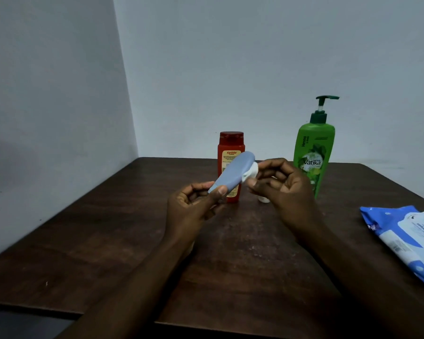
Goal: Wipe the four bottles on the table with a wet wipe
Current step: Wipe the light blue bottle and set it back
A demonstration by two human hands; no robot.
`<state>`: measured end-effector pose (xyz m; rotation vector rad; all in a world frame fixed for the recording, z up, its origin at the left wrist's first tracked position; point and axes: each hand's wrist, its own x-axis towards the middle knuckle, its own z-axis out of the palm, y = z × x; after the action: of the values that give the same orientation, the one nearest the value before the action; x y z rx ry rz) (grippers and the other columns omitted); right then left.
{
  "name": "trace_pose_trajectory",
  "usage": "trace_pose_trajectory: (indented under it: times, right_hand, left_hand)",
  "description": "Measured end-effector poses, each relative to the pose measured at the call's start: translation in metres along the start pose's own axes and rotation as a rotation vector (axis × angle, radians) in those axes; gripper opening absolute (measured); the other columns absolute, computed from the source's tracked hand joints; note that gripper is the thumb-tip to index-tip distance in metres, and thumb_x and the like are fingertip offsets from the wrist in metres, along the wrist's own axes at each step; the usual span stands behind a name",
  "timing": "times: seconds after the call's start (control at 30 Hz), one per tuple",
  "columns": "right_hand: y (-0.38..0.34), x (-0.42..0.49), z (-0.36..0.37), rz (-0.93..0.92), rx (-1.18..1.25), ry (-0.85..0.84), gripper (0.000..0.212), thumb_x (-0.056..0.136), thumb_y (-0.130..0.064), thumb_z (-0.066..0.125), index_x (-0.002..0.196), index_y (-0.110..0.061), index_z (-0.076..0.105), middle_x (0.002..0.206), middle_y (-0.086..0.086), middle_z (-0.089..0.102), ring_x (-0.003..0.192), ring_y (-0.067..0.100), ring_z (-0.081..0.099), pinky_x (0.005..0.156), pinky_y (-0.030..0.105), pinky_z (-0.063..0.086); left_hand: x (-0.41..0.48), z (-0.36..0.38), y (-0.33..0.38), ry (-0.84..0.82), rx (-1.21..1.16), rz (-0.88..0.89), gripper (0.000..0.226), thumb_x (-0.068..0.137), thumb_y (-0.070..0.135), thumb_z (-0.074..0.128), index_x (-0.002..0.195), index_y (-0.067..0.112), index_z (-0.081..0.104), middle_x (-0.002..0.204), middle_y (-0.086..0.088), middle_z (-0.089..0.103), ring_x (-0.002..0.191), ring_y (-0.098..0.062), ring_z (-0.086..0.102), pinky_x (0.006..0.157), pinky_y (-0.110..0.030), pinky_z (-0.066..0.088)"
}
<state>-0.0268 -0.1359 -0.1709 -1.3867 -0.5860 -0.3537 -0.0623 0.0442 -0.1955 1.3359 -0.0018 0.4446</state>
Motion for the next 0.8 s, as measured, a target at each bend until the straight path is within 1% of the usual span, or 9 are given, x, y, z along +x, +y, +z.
trace_pose_trajectory:
  times: [0.1, 0.2, 0.3, 0.37, 0.43, 0.5, 0.6, 0.7, 0.8]
  right_hand:
    - [0.001, -0.005, 0.006, -0.132, -0.154, -0.055, 0.029, 0.080, 0.000, 0.079, 0.099, -0.016, 0.065, 0.095, -0.006, 0.074, 0.090, 0.010, 0.072, 0.077, 0.022, 0.058]
    - [-0.001, -0.008, 0.007, -0.307, -0.367, -0.072, 0.027, 0.084, -0.010, 0.079, 0.109, -0.015, 0.070, 0.103, -0.005, 0.072, 0.097, 0.008, 0.071, 0.080, 0.025, 0.059]
    - [-0.001, -0.010, 0.008, -0.524, -0.562, -0.108, 0.029, 0.084, -0.010, 0.080, 0.112, -0.012, 0.074, 0.107, -0.002, 0.071, 0.100, 0.008, 0.067, 0.080, 0.028, 0.059]
    - [0.000, -0.012, 0.010, -0.597, -0.620, -0.123, 0.028, 0.083, -0.007, 0.080, 0.111, -0.009, 0.075, 0.101, 0.001, 0.070, 0.093, 0.008, 0.065, 0.077, 0.025, 0.056]
    - [0.001, -0.013, 0.011, -0.652, -0.678, -0.120, 0.028, 0.082, -0.006, 0.080, 0.109, -0.007, 0.076, 0.092, 0.002, 0.068, 0.083, 0.006, 0.060, 0.074, 0.017, 0.049]
    - [0.001, -0.012, 0.011, -0.670, -0.685, -0.104, 0.028, 0.082, -0.006, 0.080, 0.110, -0.007, 0.076, 0.089, 0.002, 0.067, 0.080, 0.004, 0.057, 0.074, 0.013, 0.045]
    - [-0.002, -0.008, 0.007, -0.666, -0.657, -0.048, 0.030, 0.082, -0.006, 0.080, 0.112, -0.010, 0.075, 0.093, 0.001, 0.069, 0.083, 0.005, 0.059, 0.073, 0.015, 0.048]
    - [-0.002, -0.002, -0.001, -0.647, -0.643, 0.036, 0.032, 0.082, -0.004, 0.081, 0.112, -0.010, 0.074, 0.095, 0.003, 0.070, 0.082, 0.009, 0.064, 0.071, 0.024, 0.054]
    - [-0.002, 0.005, -0.009, -0.551, -0.583, 0.113, 0.029, 0.086, -0.011, 0.080, 0.114, -0.011, 0.074, 0.098, 0.002, 0.071, 0.084, 0.012, 0.067, 0.070, 0.034, 0.057]
  left_hand:
    - [0.000, 0.001, 0.003, -0.114, -0.069, -0.101, 0.047, 0.071, 0.027, 0.078, 0.115, 0.013, 0.068, 0.103, -0.004, 0.077, 0.092, -0.024, 0.076, 0.078, -0.037, 0.063]
    - [-0.001, 0.002, 0.003, -0.233, -0.134, -0.219, 0.044, 0.080, 0.030, 0.071, 0.121, 0.017, 0.068, 0.108, -0.006, 0.076, 0.094, -0.022, 0.075, 0.077, -0.034, 0.063]
    - [-0.003, 0.005, 0.004, -0.307, -0.155, -0.277, 0.033, 0.088, 0.032, 0.062, 0.116, 0.017, 0.070, 0.107, -0.005, 0.077, 0.089, -0.015, 0.074, 0.074, -0.028, 0.061]
    - [-0.004, 0.006, 0.004, -0.316, -0.189, -0.286, 0.025, 0.091, 0.028, 0.058, 0.110, 0.017, 0.071, 0.101, -0.004, 0.078, 0.085, -0.012, 0.074, 0.071, -0.027, 0.061]
    - [-0.005, 0.007, 0.003, -0.321, -0.237, -0.295, 0.023, 0.092, 0.026, 0.056, 0.106, 0.015, 0.070, 0.098, -0.004, 0.078, 0.081, -0.011, 0.074, 0.068, -0.026, 0.061]
    - [-0.005, 0.007, 0.004, -0.330, -0.269, -0.321, 0.025, 0.090, 0.027, 0.057, 0.108, 0.014, 0.070, 0.098, -0.007, 0.078, 0.079, -0.013, 0.074, 0.068, -0.026, 0.061]
    - [-0.004, 0.008, 0.006, -0.359, -0.275, -0.377, 0.038, 0.084, 0.034, 0.061, 0.112, 0.010, 0.067, 0.091, -0.010, 0.076, 0.073, -0.014, 0.073, 0.064, -0.024, 0.062]
    - [-0.003, 0.007, 0.007, -0.400, -0.304, -0.434, 0.051, 0.081, 0.036, 0.062, 0.121, 0.004, 0.059, 0.086, -0.013, 0.073, 0.067, -0.014, 0.072, 0.060, -0.024, 0.062]
    - [-0.002, 0.007, 0.007, -0.420, -0.317, -0.462, 0.053, 0.080, 0.036, 0.061, 0.122, 0.003, 0.056, 0.084, -0.014, 0.073, 0.064, -0.013, 0.071, 0.059, -0.024, 0.062]
